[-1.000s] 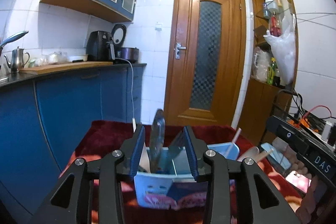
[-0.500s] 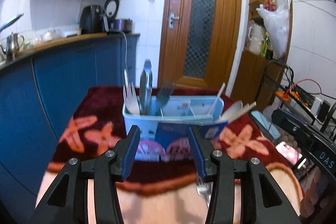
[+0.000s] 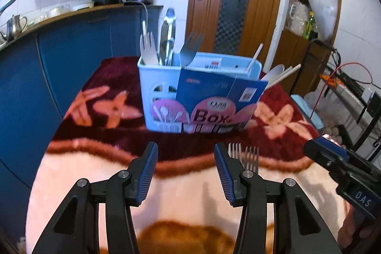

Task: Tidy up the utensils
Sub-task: 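Move both open tools back down to the forks on the blanket, then close the right tool on a metal fork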

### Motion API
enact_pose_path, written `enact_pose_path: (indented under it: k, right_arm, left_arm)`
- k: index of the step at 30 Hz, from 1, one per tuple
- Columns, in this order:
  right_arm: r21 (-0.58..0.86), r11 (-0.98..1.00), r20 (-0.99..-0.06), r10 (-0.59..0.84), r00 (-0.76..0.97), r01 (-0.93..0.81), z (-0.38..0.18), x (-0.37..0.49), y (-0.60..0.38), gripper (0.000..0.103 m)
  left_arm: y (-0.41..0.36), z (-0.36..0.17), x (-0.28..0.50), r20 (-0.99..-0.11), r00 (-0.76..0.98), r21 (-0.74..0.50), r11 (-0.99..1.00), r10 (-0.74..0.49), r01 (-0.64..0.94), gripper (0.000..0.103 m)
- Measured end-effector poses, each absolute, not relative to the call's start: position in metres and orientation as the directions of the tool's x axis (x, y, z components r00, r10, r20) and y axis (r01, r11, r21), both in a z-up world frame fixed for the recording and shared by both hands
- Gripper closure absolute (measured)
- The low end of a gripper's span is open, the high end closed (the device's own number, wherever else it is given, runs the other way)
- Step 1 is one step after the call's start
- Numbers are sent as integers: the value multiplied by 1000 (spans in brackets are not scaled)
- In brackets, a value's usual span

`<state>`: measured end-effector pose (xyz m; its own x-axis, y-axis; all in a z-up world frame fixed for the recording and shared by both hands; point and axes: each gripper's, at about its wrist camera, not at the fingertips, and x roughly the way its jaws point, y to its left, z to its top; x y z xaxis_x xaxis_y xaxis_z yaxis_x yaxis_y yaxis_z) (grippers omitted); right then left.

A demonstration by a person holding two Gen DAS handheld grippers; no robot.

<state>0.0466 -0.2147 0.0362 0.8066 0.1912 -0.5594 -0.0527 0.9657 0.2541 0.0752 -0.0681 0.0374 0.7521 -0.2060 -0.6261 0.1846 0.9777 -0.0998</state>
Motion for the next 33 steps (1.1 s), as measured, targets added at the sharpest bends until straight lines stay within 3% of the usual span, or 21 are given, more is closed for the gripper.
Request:
enact_pose_path:
  k: [16, 20, 22, 25, 33]
  right_arm:
    - [291, 950, -691, 289, 663, -111, -8, 85, -185, 52]
    - [298, 948, -707, 297, 642, -111, -12, 95, -181, 58]
    - [303, 948, -711, 296, 638, -102, -13, 98, -181, 66]
    - [322, 942, -705, 307, 639, -97, -13, 99, -185, 86]
    - [377, 920, -652, 347, 674, -108, -4, 90, -199, 99]
  left_arm:
    - [-43, 8, 84, -684, 710, -127, 986, -168, 111, 52]
    - [-41, 5, 86, -690, 703, -137, 985, -171, 105, 52]
    - [-39, 3, 86, -690, 704, -137, 985, -169, 102, 52]
    - [-38, 2, 86, -689, 704, -139, 985, -170, 102, 52]
    - [-40, 1, 89, -699, 693, -138, 984, -175, 109, 52]
